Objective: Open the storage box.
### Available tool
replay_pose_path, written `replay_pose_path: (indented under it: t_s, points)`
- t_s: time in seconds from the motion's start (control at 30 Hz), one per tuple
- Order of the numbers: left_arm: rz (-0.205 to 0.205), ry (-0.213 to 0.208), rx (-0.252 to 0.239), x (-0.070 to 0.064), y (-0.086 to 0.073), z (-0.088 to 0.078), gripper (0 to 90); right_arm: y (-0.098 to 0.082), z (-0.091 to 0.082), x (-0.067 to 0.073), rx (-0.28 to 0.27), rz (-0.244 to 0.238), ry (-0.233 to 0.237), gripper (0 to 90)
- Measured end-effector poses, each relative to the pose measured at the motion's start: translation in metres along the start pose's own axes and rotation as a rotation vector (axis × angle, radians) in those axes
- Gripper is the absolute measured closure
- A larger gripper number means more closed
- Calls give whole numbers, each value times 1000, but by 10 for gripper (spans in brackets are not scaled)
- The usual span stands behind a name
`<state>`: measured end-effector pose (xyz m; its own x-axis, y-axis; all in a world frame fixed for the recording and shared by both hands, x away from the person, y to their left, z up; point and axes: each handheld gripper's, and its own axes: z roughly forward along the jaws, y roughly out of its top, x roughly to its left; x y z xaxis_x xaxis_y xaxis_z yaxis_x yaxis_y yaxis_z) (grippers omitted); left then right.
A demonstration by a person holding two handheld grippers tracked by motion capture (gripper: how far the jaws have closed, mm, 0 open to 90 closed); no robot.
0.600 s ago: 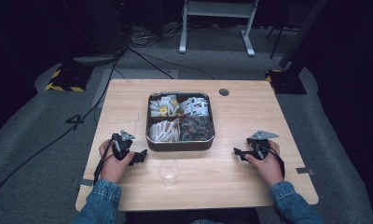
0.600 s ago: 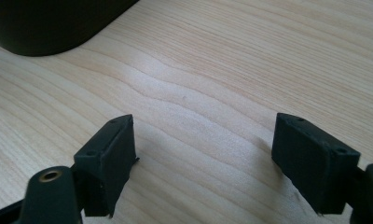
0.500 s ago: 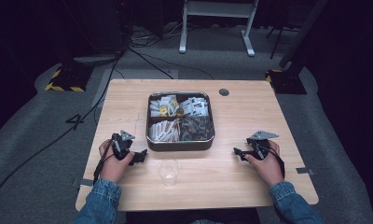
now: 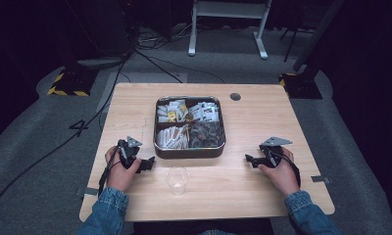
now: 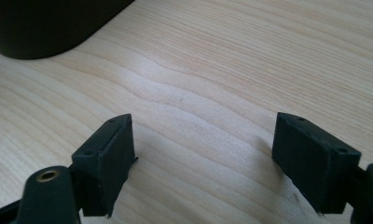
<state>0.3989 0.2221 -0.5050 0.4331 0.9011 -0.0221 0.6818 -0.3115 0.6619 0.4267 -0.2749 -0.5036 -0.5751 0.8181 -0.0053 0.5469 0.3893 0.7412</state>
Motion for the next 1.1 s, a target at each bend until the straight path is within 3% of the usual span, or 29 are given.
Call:
replay_pose_path:
  t_s: [0.3, 0.47, 0.53, 0.57, 1.1]
  points:
    - [0, 0, -1, 0, 0, 0, 0, 1, 1, 1, 0, 10, -7, 204]
    - [0, -1, -1, 0, 0, 0, 1, 1, 1, 3, -3, -30, 54, 212]
    - [0, -1, -1, 0, 0, 0, 0, 1, 0, 4, -15, -1, 71, 237]
    - [0, -1, -1, 0, 0, 0, 1, 2, -1, 5, -19, 47, 89, 257]
    - [1, -1, -1, 0, 0, 0, 1, 34, -26, 16, -7, 29, 142, 387]
